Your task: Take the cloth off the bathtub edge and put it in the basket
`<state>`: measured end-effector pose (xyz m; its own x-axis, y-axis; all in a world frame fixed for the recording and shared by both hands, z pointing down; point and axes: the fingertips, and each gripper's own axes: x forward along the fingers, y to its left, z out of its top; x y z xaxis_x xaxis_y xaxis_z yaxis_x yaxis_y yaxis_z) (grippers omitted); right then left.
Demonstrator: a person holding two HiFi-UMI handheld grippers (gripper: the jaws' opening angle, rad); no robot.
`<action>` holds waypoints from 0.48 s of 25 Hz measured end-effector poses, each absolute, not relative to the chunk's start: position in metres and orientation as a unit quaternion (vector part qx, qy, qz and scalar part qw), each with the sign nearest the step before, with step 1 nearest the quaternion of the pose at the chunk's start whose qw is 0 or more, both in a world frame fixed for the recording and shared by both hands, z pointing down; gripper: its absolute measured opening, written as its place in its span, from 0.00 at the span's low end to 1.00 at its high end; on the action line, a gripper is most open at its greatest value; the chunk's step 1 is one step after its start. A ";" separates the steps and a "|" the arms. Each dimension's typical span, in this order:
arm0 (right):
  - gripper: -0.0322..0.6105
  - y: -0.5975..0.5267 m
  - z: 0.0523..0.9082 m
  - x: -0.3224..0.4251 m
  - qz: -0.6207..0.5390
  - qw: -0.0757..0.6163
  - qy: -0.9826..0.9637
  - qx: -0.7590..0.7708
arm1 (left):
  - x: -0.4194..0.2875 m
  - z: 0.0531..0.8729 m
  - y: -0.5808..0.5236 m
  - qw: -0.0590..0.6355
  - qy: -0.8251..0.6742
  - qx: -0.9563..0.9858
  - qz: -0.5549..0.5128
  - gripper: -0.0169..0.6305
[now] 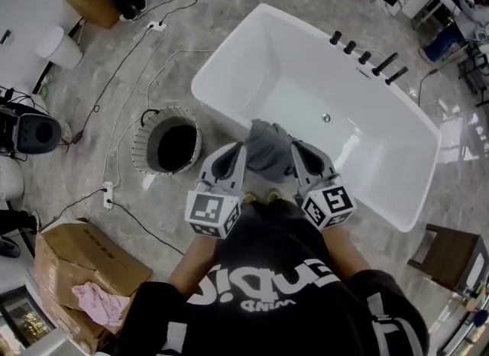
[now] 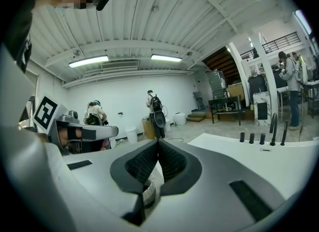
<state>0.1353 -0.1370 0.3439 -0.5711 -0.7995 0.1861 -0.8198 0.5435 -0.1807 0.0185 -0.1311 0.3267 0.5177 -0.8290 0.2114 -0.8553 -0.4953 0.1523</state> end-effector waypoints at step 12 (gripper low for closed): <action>0.07 -0.168 0.361 0.139 0.123 0.068 -0.887 0.440 | 0.031 0.343 -0.169 0.127 -0.484 0.864 0.061 0.05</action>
